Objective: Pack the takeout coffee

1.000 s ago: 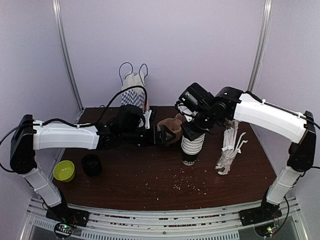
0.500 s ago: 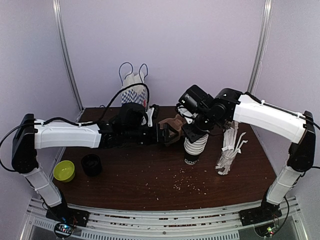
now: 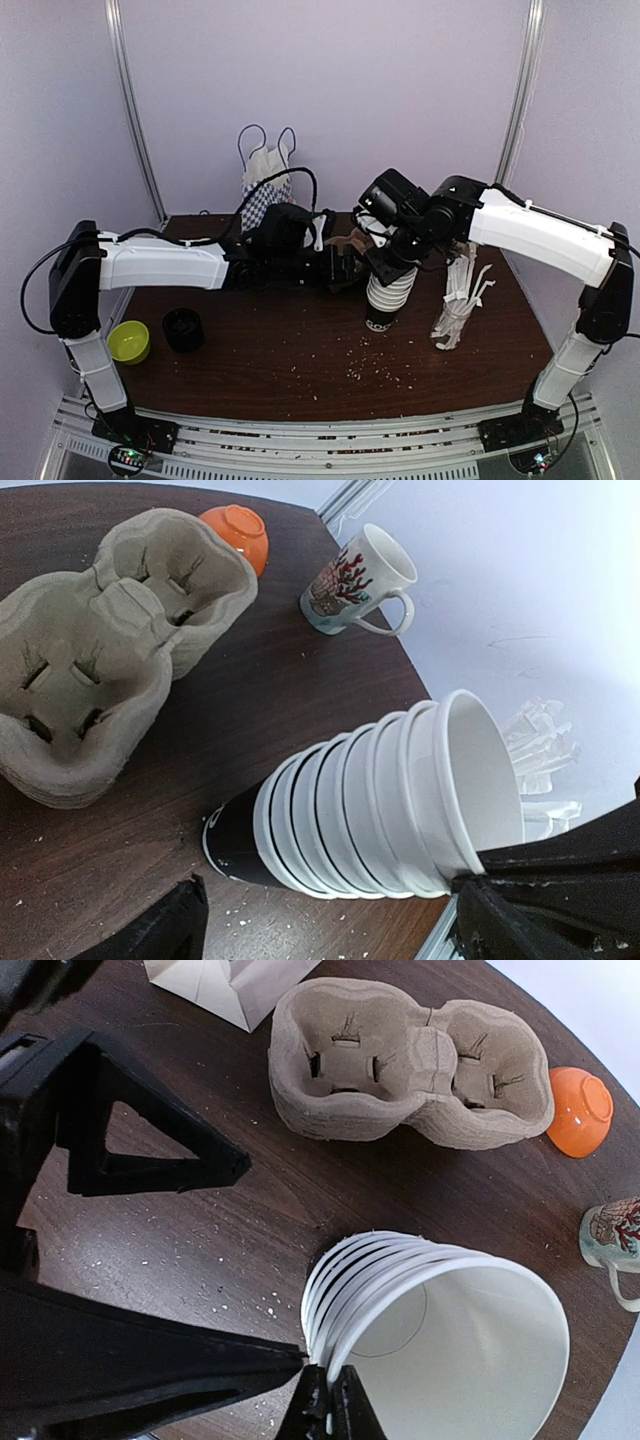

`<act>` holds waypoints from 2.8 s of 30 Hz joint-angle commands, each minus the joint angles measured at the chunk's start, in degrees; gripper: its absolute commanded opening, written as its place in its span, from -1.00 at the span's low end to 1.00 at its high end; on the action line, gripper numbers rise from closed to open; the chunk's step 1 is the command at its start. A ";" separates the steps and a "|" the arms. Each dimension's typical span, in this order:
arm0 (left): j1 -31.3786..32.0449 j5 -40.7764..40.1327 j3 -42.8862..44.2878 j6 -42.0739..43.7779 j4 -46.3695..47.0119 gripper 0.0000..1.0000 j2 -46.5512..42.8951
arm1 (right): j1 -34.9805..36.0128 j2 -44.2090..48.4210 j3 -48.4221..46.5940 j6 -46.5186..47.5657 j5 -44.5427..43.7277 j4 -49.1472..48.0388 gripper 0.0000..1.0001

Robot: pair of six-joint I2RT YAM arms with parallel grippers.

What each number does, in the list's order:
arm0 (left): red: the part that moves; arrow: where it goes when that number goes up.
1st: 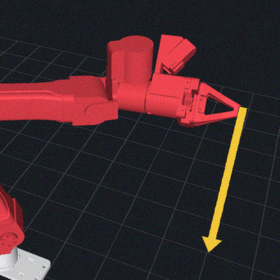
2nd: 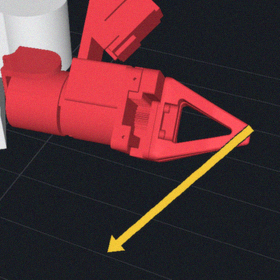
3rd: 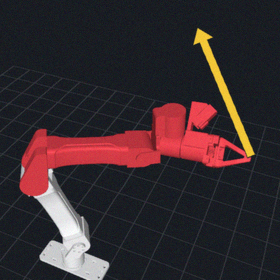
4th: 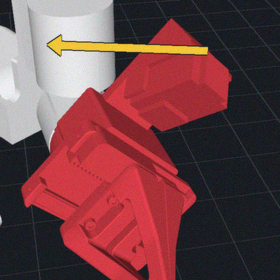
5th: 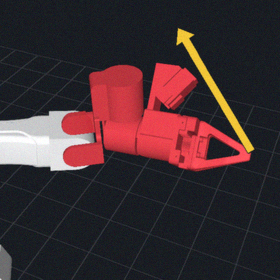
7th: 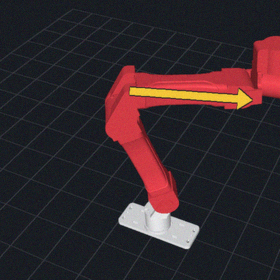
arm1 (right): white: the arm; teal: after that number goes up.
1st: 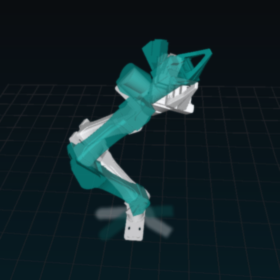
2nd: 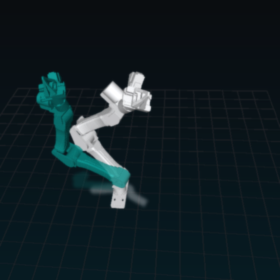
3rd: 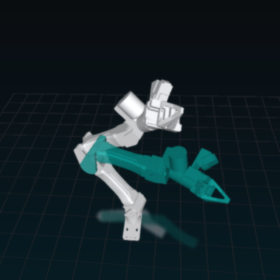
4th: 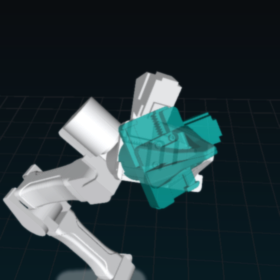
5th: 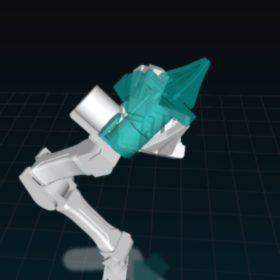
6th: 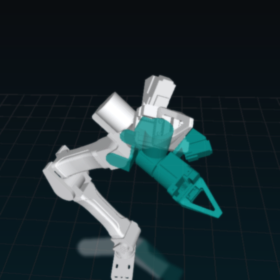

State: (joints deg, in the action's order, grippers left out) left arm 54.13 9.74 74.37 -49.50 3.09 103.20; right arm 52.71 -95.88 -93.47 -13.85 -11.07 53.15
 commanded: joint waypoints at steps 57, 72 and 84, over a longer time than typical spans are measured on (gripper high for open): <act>0.63 4.97 5.44 -1.36 3.71 0.49 9.37 | 0.21 5.54 -5.52 1.63 1.08 1.99 -1.00; 0.93 5.18 5.61 -0.85 2.68 0.50 8.57 | 0.28 7.04 -10.85 1.27 -2.76 6.18 -1.00; 1.90 5.38 5.92 -0.11 2.46 0.60 6.78 | 0.21 9.91 -9.88 0.45 -4.37 7.94 -1.00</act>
State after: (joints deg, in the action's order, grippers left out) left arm 55.44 15.27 79.18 -50.85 5.04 110.93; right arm 52.64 -87.46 -103.77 -12.40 -13.52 59.66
